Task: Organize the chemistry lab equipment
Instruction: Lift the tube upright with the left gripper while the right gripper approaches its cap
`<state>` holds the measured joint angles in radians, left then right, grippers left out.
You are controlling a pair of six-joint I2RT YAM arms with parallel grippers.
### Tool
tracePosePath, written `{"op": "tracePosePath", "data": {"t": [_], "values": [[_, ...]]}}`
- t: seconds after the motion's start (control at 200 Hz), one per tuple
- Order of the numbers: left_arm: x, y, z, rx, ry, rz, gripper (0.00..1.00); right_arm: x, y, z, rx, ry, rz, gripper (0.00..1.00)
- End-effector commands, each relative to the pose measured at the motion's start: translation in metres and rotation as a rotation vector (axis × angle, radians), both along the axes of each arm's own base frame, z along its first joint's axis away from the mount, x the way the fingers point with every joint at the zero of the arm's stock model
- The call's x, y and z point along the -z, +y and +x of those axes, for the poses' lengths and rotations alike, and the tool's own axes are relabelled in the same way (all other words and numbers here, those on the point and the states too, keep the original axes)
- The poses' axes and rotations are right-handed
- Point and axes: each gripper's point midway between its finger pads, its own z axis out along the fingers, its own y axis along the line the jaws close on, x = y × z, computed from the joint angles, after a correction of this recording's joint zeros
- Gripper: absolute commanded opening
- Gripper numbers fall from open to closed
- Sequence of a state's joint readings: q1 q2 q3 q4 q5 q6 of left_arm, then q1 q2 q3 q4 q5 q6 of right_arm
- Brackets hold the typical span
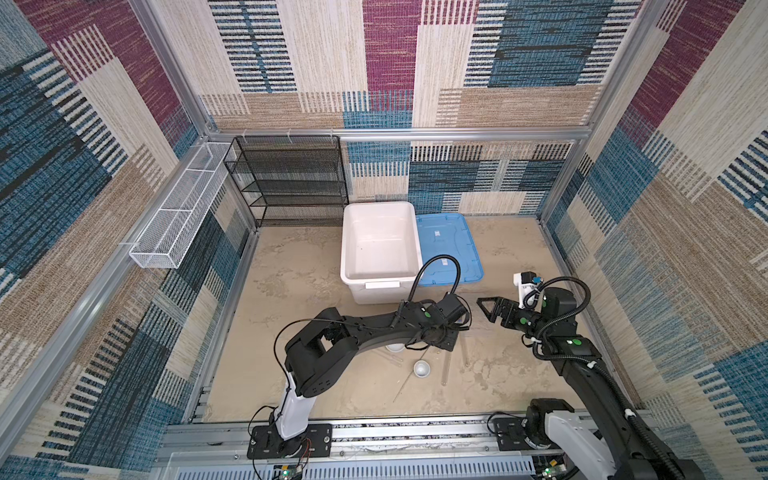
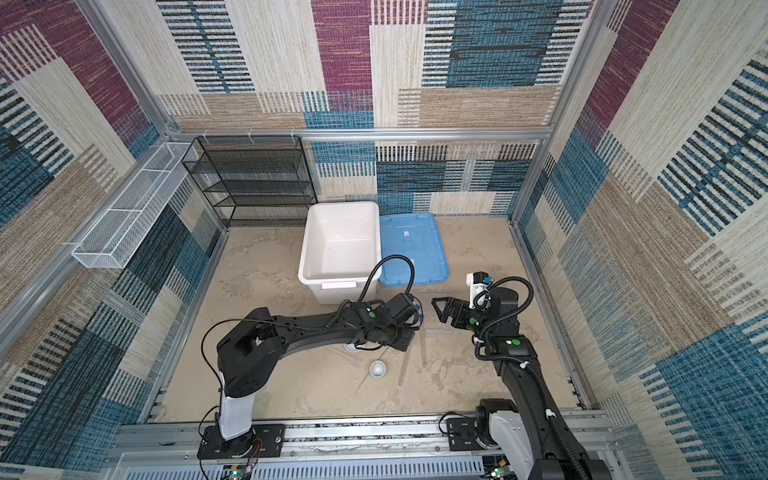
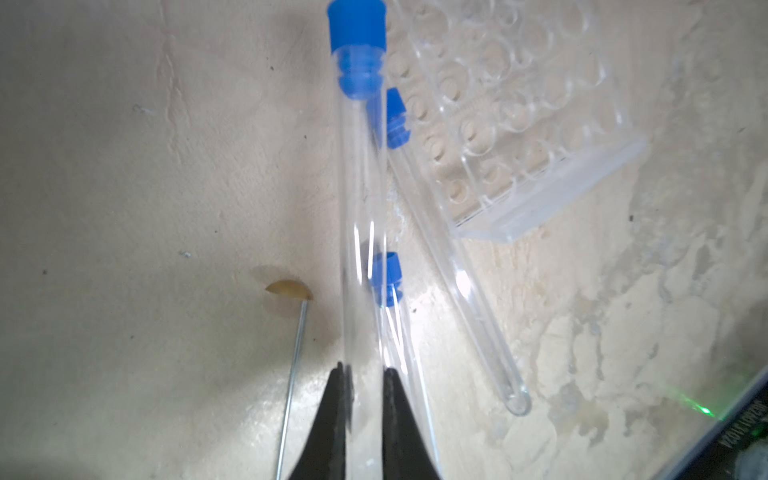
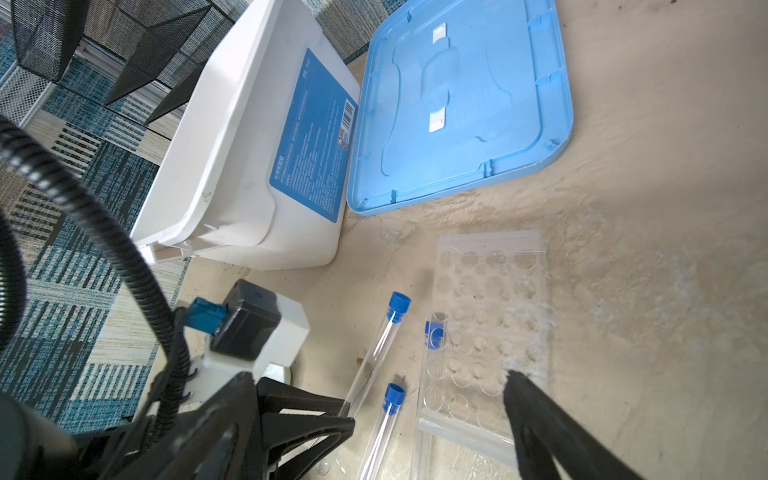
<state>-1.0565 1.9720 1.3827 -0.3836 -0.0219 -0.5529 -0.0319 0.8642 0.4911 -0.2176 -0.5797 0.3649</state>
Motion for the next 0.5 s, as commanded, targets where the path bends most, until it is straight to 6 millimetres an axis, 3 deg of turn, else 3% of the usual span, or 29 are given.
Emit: {"op": "tracePosePath", "data": {"t": [0.0, 0.3, 0.496], "values": [[-0.020, -0.012, 0.005, 0.025, -0.062, -0.105, 0.08, -0.013, 0.003, 0.007, -0.013, -0.041, 0.020, 0.95], [-0.084, -0.008, -0.001, 0.122, -0.262, -0.324, 0.07, -0.052, 0.023, 0.006, -0.138, -0.099, 0.103, 0.95], [-0.099, 0.006, -0.009, 0.181, -0.353, -0.355, 0.07, -0.068, 0.037, 0.002, -0.255, -0.099, 0.127, 0.86]]}}
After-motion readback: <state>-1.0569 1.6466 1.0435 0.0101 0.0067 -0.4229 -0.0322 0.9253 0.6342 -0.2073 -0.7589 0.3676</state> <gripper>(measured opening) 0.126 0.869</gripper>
